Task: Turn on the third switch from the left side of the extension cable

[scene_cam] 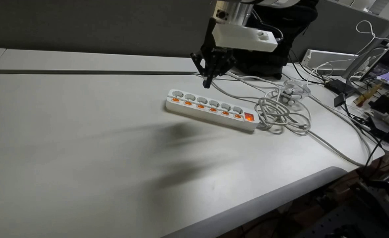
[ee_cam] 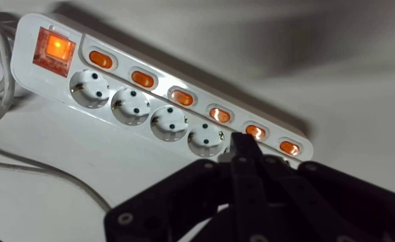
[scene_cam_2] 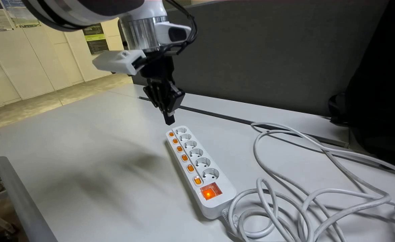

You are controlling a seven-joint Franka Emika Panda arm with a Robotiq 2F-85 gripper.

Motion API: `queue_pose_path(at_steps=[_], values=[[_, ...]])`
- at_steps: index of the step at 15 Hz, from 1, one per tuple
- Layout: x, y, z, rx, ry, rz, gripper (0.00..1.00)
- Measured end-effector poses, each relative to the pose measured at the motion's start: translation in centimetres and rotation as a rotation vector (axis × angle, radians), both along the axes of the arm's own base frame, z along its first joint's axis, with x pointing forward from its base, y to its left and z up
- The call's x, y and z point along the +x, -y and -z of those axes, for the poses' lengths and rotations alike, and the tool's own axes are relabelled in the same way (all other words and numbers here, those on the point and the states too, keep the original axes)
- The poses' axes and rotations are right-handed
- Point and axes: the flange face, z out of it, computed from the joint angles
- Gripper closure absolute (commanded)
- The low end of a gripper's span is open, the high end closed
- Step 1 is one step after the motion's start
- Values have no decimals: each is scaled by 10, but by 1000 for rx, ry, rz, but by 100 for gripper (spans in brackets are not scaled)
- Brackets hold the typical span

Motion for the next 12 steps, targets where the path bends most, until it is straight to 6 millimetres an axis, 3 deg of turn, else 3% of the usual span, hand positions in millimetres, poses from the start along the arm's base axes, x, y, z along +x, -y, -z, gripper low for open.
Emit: queue_pose_path(at_steps=[12], values=[[-6,6,42,-7,34,6,100]])
